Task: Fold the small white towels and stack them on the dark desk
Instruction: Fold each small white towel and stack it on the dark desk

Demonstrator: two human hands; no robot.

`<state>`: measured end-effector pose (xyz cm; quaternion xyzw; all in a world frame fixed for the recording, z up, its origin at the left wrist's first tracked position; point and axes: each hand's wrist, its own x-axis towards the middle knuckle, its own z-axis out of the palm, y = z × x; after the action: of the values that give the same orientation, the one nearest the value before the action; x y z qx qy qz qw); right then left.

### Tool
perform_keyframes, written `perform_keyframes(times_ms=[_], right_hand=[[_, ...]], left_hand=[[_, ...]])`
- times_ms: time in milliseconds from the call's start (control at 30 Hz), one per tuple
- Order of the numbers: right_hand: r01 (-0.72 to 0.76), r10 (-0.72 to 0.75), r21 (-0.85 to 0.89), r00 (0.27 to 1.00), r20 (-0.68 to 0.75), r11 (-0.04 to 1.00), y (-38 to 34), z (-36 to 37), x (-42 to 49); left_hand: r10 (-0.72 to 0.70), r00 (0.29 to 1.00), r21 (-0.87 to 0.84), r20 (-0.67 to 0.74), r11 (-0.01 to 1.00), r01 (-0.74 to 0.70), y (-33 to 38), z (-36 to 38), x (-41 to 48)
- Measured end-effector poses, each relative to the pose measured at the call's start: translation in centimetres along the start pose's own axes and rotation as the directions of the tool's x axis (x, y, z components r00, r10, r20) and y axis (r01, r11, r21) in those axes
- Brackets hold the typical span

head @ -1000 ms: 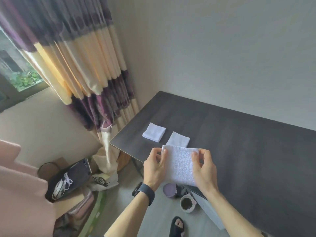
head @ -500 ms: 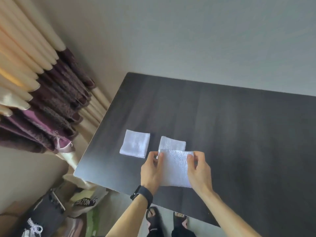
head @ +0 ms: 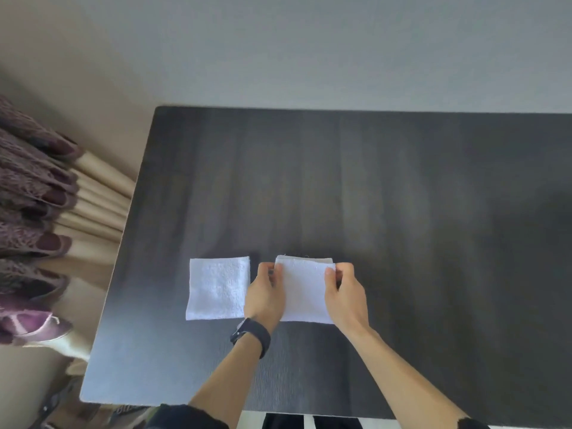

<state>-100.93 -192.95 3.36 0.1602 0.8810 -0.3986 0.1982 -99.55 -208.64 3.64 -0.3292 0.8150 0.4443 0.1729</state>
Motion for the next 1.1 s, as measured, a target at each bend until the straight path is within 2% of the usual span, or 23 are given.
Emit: perform_keyframes(times_ms=[167, 533, 633, 700, 733, 800, 867, 900, 967, 1100], right_hand=[[-0.023, 0.018, -0.089, 0.999, -0.051, 0.996, 0.3, 1.3, 1.0], [-0.066, 0.045, -0.143, 0.988, -0.146, 0.988, 0.1, 1.9, 1.3], [-0.111, 0.082, -0.171, 0.983, -0.166, 0.979, -0.1, 1.7, 1.3], [-0.137, 0.086, -0.219, 0.969, -0.23, 0.966, 0.1, 1.5, 0.9], [-0.114, 0.038, -0.256, 0.958, -0.283, 0.96, 0.3, 1.5, 0.5], [0.022, -0.146, -0.334, 0.925, -0.352, 0.942, 0.8, 1.5, -0.7], [0.188, -0.337, -0.417, 0.886, -0.319, 0.889, 1.9, 2.3, -1.4], [0.255, -0.404, -0.459, 0.876, -0.263, 0.851, 2.3, 2.8, -1.5], [0.316, -0.454, -0.54, 0.88, -0.142, 0.78, 2.9, 3.7, -1.2], [0.264, -0.373, -0.628, 0.927, -0.044, 0.732, 3.7, 4.3, 0.0]], left_hand=[[0.018, 0.999, 0.117, 0.036, 0.993, -0.022, -0.6, 0.1, 1.6], [0.062, 0.998, 0.136, 0.023, 0.989, -0.064, -0.9, 0.2, 2.1], [0.049, 0.999, 0.18, -0.004, 0.983, -0.047, -0.5, 0.3, 2.2], [0.118, 0.991, 0.265, -0.07, 0.96, -0.096, -0.3, 0.3, 1.7], [0.233, 0.965, 0.322, -0.122, 0.929, -0.183, -0.5, 0.3, 1.4], [0.515, 0.843, 0.441, -0.154, 0.799, -0.408, -1.1, 0.3, 0.7], [0.681, 0.73, 0.546, -0.049, 0.63, -0.552, -2.0, 0.8, 0.7], [0.706, 0.707, 0.587, 0.037, 0.557, -0.588, -2.4, 1.0, 0.7], [0.691, 0.705, 0.632, 0.162, 0.476, -0.611, -2.9, 1.4, 1.3], [0.6, 0.76, 0.67, 0.25, 0.459, -0.584, -4.2, 1.8, 2.7]])
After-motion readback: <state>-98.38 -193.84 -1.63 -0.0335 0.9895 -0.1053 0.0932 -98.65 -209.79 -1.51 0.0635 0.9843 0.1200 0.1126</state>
